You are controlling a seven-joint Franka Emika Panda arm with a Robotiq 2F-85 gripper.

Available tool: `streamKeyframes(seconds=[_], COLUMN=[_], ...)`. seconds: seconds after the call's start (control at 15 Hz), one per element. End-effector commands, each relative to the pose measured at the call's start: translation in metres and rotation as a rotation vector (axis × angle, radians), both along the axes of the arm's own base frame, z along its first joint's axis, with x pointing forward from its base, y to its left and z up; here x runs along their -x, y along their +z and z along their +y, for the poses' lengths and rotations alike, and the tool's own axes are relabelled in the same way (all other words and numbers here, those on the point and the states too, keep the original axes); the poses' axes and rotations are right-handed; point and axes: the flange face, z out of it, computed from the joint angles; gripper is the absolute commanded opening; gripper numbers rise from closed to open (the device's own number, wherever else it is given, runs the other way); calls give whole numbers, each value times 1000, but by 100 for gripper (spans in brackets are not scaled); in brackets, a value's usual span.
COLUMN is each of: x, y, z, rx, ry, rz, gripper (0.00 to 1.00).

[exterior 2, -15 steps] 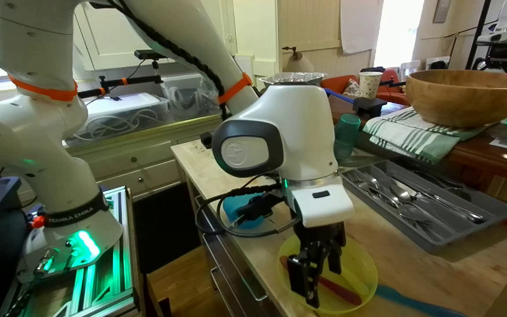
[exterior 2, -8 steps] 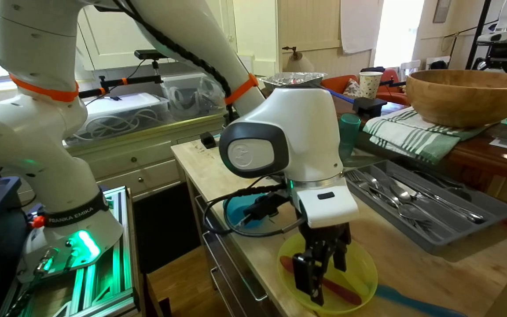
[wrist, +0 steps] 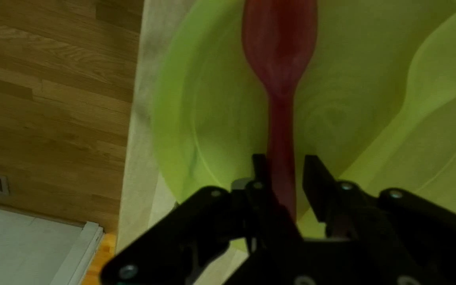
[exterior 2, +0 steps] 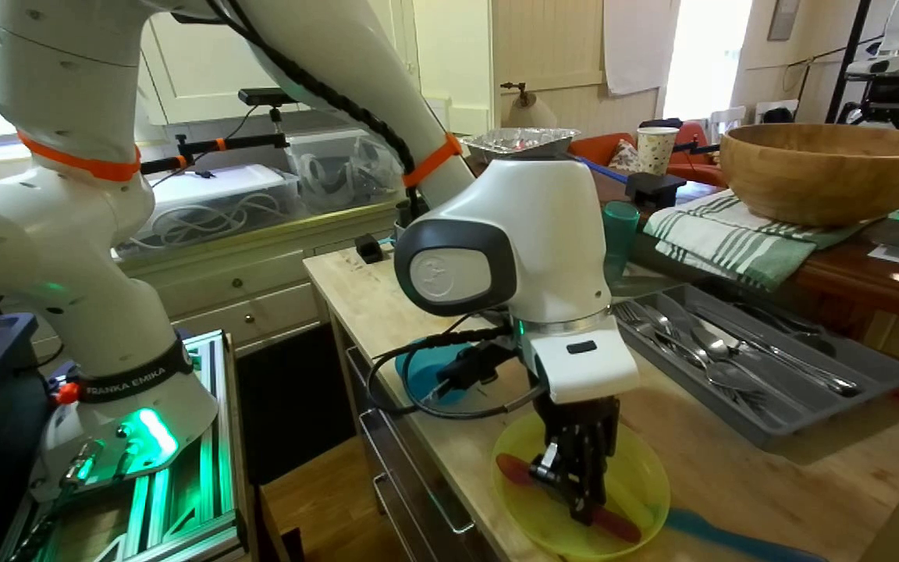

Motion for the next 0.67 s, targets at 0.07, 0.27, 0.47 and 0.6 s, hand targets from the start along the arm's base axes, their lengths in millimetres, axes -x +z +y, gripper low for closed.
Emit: streamKeyframes(seconds=[0.07,0.27,0.47,0.6], x=[-3,-2,-2,-3], y=[-4,1,13,22], z=[-2,-2,-1,-3], rx=[-2,8,26,52], ry=[-2,4,9,11], rz=[8,26,19,11], gripper=[4,5,5,5])
